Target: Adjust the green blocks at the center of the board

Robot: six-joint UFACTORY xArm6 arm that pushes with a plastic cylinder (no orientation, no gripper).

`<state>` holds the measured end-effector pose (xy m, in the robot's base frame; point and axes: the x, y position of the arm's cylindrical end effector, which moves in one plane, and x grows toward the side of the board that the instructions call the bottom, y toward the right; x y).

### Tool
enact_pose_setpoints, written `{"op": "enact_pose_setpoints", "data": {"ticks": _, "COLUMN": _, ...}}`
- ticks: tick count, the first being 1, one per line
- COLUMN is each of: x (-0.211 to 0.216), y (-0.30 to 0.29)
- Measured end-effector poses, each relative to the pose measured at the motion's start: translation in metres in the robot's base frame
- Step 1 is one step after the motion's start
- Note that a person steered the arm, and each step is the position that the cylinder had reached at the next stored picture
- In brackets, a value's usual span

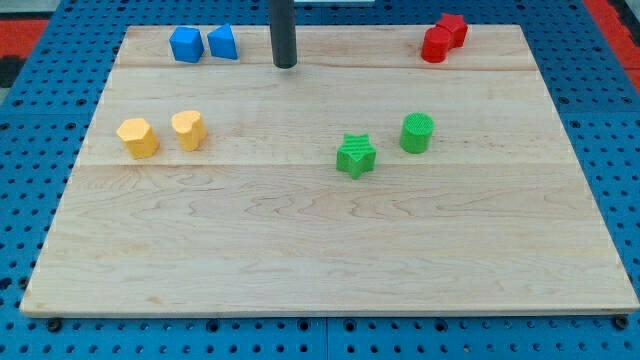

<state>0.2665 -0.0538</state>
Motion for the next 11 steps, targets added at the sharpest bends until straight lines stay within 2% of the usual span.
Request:
{"op": "enact_pose_setpoints", "data": {"ticks": 1, "x": 0.000, "y": -0.019}}
{"op": "enact_pose_setpoints", "data": {"ticks": 2, "x": 0.002, "y": 0.070}}
{"op": "enact_pose_setpoints", "data": {"ticks": 3, "x": 0.004, "y": 0.096}}
{"op": "enact_pose_setpoints", "data": {"ticks": 7, "x": -0.004, "y": 0.098}}
{"op": "enact_pose_setpoints", "data": {"ticks": 8, "x": 0.016, "y": 0.160}}
{"op": "enact_pose_setpoints", "data": {"ticks": 9, "x": 0.059, "y": 0.255}}
{"op": "enact_pose_setpoints", "data": {"ticks": 10, "x": 0.141, "y": 0.198}}
{"op": "enact_pose_setpoints", "data": {"ticks": 11, "x": 0.157, "y": 0.172}}
